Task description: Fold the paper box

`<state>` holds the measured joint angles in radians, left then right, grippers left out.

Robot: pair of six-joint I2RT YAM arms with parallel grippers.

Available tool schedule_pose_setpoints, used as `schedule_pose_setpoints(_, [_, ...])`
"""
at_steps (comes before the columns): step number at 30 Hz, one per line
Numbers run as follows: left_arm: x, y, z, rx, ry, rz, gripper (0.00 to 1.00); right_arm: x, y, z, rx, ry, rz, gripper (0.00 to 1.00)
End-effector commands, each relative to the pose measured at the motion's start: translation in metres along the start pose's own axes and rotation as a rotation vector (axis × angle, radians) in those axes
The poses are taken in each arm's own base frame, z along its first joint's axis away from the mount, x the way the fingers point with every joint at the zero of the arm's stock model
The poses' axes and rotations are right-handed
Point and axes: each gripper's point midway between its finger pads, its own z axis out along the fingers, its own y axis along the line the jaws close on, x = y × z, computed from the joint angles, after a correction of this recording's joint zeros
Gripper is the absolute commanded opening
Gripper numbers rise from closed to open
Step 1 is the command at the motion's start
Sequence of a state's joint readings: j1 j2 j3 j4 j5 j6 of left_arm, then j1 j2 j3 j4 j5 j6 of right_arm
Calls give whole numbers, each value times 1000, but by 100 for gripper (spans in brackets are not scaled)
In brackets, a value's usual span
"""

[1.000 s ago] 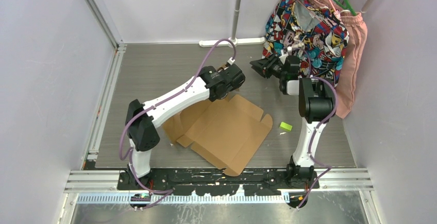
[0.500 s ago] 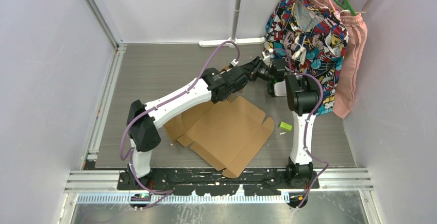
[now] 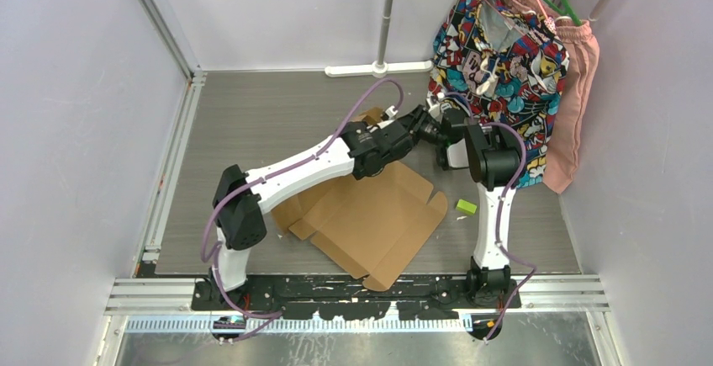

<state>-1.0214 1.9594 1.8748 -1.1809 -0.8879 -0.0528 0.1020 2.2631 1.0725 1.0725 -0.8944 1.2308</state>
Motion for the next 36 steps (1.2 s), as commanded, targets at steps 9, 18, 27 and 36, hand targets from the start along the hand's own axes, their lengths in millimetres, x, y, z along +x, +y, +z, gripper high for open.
schedule_pose_setpoints(9, [-8,0,-15,-38,-23,-46,42,0,48,-20,38,-39,-108,47])
schedule_pose_setpoints(18, [-13,7,-22,26,-87,-142,45,8,81,-51,152,-63,-79,49])
schedule_pose_setpoints(27, [-5,5,-15,14,-105,-176,42,19,120,-91,361,-40,-13,54])
schedule_pose_setpoints(36, [-7,-1,-18,74,-160,-240,42,46,157,-90,347,-22,33,57])
